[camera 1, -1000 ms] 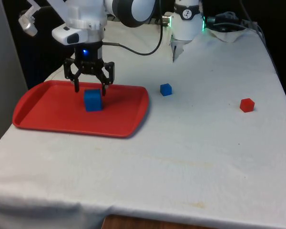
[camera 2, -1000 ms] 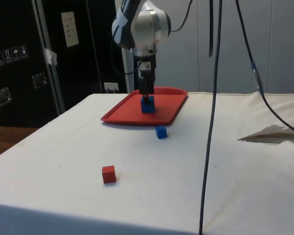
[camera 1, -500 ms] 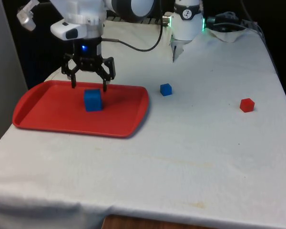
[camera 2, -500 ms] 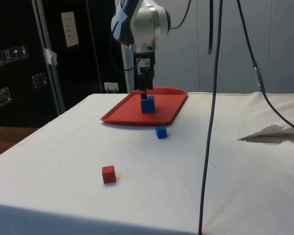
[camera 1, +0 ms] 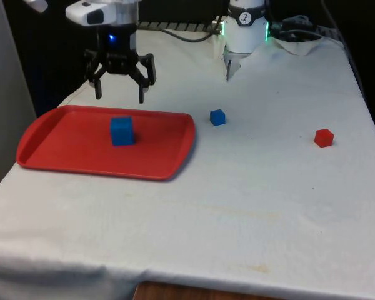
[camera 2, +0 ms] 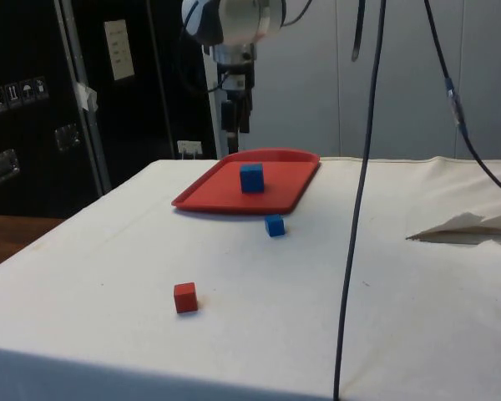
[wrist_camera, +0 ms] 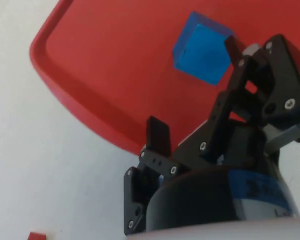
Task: Pick up the largest block and place it onto the tray.
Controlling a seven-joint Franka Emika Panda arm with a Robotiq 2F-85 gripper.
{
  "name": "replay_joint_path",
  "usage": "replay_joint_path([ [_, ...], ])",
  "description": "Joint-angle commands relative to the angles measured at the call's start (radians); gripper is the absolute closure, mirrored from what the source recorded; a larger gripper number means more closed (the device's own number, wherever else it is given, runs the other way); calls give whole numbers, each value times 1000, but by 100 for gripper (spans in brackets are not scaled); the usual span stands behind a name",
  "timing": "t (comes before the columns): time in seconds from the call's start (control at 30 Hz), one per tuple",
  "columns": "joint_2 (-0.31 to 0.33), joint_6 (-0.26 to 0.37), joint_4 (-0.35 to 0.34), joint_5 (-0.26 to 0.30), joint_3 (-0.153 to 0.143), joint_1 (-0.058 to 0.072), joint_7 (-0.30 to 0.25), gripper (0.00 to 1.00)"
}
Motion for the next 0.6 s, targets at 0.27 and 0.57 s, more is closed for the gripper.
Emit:
replay_joint_path([
  [0.27, -69, -26, 2, -72, 0, 22, 61, 0],
  [0.57, -131, -63, 20, -156, -9, 61, 147, 0],
])
